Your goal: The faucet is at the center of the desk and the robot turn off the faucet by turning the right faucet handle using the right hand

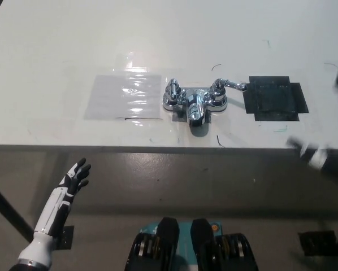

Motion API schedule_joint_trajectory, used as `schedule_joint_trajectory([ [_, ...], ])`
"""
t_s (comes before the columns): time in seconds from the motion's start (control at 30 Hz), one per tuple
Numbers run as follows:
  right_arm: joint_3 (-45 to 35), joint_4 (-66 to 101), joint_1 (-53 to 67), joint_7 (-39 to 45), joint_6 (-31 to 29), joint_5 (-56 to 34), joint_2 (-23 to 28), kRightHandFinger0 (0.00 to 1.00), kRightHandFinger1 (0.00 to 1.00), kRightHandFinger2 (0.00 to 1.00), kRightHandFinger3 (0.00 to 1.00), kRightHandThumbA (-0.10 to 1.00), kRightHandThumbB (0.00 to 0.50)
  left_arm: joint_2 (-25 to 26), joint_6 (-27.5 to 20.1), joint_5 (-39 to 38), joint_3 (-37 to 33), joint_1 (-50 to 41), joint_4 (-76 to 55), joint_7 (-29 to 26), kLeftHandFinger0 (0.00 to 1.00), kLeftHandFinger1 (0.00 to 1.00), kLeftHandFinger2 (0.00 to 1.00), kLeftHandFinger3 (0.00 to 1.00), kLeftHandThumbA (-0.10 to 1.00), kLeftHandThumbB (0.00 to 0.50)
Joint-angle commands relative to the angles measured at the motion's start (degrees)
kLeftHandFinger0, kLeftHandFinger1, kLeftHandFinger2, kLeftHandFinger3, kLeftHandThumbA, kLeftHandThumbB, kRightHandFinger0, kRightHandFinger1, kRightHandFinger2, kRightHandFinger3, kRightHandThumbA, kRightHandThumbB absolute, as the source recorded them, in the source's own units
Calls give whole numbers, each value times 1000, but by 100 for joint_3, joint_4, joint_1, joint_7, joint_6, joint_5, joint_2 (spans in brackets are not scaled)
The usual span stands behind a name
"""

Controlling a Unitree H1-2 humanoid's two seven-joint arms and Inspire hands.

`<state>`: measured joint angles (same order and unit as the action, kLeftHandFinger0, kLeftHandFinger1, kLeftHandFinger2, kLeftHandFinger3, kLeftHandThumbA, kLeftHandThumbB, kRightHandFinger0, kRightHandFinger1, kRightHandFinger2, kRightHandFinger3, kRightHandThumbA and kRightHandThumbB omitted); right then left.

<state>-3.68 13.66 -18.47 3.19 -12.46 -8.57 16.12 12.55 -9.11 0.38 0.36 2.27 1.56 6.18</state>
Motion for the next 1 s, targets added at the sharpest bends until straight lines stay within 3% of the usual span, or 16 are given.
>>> schedule_joint_trajectory([
  [0.0,-72,-279,-1018,418,1104,-783,402,1000,1000,1000,1000,1000,358,107,-299,-57,12,82,-202,116,1000,1000,1000,1000,1000,413],
  [0.2,203,-1822,-2377,924,1379,-660,576,1000,1000,1000,1000,1000,298,127,-260,-26,-8,77,-196,128,1000,1000,1000,1000,1000,430],
  [0.37,240,-3204,-3213,1607,1635,-1165,447,1000,1000,1000,1000,1000,312,122,-250,-62,-25,74,-199,153,1000,1000,1000,1000,1000,431],
  [0.57,416,-4835,-4071,2093,1728,-972,272,1000,1000,1000,1000,1000,357,129,-236,-64,-22,64,-202,148,1000,1000,1000,1000,1000,436],
  [0.77,590,-5879,-4479,2108,1539,-615,111,1000,1000,1000,1000,1000,338,115,-287,-45,-18,51,-177,151,1000,1000,1000,1000,1000,418],
  [0.97,691,-6768,-4691,2143,1436,-457,-60,1000,1000,1000,1000,1000,324,123,-249,-90,-2,55,-173,192,1000,1000,1000,1000,1000,433],
])
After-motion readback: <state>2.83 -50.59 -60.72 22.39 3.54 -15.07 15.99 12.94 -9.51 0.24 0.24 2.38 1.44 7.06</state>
